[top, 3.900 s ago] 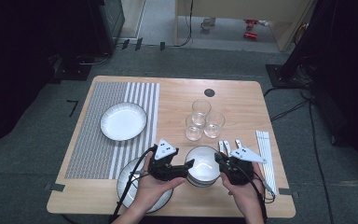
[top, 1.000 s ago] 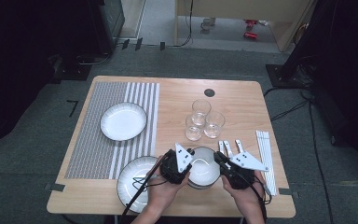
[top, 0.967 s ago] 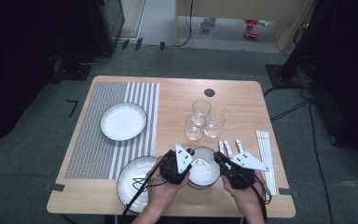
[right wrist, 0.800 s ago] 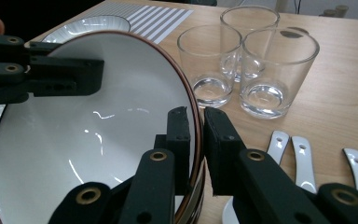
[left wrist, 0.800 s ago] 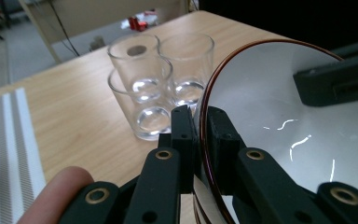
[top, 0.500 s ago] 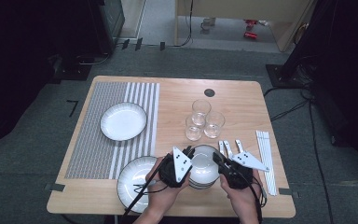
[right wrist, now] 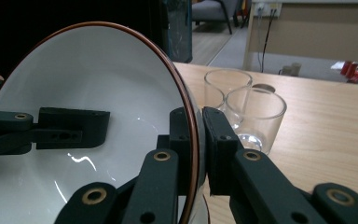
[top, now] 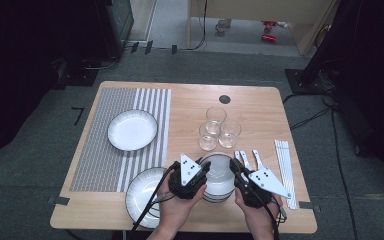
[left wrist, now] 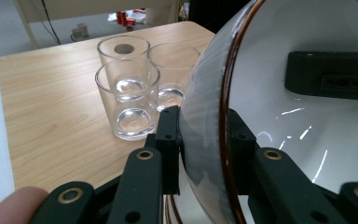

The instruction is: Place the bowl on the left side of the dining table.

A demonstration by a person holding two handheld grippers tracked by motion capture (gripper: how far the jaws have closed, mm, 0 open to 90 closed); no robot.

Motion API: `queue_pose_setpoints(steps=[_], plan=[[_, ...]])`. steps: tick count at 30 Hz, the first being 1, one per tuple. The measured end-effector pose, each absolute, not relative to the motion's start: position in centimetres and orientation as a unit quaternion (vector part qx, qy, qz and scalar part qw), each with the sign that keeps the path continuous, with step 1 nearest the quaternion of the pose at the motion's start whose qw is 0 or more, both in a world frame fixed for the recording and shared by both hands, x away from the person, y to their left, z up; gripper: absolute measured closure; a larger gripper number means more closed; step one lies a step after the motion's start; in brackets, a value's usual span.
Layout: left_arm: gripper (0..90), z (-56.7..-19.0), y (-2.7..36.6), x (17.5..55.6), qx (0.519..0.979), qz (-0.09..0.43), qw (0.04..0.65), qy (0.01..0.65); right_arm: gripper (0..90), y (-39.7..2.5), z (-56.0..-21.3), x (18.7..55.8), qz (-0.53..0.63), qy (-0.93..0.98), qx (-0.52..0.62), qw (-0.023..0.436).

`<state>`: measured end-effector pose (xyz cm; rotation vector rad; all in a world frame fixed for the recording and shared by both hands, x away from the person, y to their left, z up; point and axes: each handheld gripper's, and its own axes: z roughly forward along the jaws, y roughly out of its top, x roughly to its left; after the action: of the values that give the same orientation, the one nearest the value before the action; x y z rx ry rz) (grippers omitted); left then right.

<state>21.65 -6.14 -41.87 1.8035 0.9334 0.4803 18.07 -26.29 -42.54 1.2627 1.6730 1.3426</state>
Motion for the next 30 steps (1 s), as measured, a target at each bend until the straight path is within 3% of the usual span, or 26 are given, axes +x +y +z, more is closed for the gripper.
queue_pose_setpoints(steps=[9,14,30], plan=[[83.3,-41.4,-5.5,21.5,0.727,0.233,0.525,0.378,82.6,-25.8,-42.7,17.9,0.518,0.626,0.480,0.330],[83.5,-41.3,-5.0,21.7,0.722,0.235,0.529,0.378,78.5,-26.3,-42.5,18.2,0.542,0.628,0.480,0.285],[83.6,-40.2,-2.6,23.0,0.695,0.247,0.540,0.406,53.3,-26.2,-40.7,17.8,0.554,0.660,0.427,0.274]])
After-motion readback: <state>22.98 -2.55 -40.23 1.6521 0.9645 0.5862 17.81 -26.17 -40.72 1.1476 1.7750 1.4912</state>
